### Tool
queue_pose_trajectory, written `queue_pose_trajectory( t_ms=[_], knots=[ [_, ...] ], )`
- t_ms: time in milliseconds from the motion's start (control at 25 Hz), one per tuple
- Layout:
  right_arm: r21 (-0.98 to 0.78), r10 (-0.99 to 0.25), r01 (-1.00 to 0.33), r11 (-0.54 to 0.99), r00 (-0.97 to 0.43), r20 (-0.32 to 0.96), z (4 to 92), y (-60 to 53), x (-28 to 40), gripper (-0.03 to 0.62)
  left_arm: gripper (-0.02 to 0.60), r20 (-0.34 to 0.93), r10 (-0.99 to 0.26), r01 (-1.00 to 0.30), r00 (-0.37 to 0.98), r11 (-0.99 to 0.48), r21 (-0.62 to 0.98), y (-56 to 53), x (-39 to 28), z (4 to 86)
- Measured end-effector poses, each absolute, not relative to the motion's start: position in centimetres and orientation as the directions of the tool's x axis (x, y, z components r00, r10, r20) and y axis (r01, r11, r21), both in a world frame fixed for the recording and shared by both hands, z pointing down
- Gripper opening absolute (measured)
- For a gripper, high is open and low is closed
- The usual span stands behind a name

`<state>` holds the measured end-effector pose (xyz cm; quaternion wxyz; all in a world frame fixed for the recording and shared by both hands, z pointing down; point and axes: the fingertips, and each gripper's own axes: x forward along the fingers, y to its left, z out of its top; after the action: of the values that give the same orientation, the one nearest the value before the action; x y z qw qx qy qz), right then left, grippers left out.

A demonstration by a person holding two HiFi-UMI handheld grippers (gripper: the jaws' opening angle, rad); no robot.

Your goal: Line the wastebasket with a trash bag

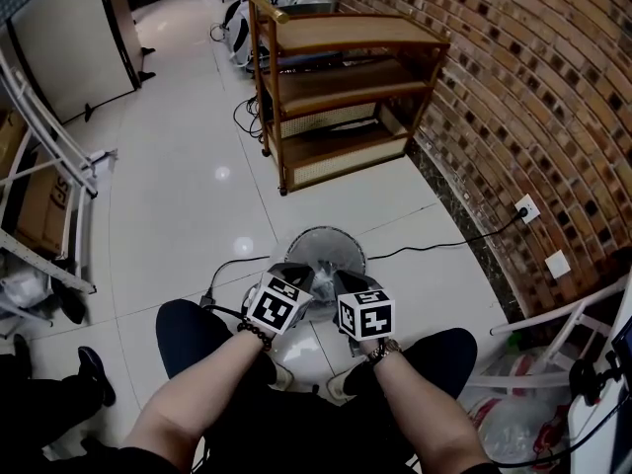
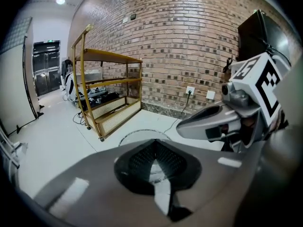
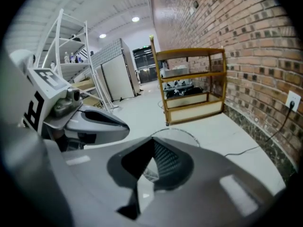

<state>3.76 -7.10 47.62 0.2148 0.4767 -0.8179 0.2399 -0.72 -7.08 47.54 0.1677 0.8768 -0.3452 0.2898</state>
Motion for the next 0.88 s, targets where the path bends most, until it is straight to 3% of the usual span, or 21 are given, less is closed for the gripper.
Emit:
queue_pose_trajectory(
  t_ms=[880],
  knots=[
    [-0.169,-0.704,-0.889,0.426,-0.444,0.554,47.7,-6.8,4.1,0.000,0.002,0.580,-0.499,-0.679,0.644,-0.722,0.133,-5.6,1.0,47.4]
  ],
)
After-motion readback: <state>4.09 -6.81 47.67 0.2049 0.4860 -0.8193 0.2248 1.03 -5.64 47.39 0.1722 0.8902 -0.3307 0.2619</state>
